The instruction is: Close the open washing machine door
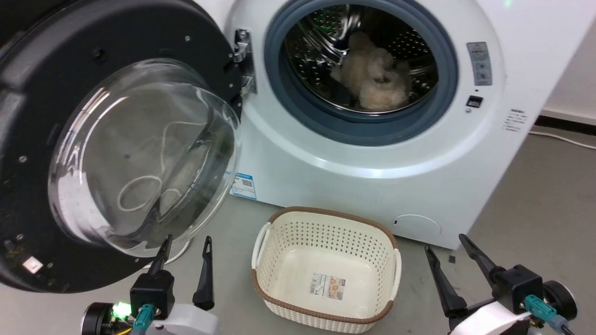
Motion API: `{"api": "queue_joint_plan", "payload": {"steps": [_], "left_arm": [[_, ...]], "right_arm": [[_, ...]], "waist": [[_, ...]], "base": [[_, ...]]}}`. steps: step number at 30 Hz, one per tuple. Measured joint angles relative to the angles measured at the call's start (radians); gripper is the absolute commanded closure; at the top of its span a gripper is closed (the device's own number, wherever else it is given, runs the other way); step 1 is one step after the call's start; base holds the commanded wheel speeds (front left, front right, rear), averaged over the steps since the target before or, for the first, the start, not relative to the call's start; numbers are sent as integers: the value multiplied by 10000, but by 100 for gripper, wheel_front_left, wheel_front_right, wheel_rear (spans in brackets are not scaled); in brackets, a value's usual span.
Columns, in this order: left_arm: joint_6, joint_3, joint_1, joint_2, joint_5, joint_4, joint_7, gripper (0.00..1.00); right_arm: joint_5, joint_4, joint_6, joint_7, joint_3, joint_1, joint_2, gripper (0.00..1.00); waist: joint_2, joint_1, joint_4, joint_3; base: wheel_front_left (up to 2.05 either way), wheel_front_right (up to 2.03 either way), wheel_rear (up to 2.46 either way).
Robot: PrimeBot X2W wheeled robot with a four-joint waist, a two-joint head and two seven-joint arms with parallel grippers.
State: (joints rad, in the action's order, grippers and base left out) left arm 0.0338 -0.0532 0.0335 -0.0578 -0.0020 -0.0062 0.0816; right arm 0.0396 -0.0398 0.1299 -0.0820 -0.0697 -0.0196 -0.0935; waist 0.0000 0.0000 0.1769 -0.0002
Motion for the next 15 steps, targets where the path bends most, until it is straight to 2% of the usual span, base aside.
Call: {"api": "queue_joint_plan", "payload": {"steps": [15], "left_arm": [[209, -270, 103, -73, 2, -109, 301, 0]], "right_arm": [[222, -165, 0, -309, -307, 53, -165, 0]], "waist": [[0, 0, 617, 3]], "base": [[-8, -8, -8]]}}
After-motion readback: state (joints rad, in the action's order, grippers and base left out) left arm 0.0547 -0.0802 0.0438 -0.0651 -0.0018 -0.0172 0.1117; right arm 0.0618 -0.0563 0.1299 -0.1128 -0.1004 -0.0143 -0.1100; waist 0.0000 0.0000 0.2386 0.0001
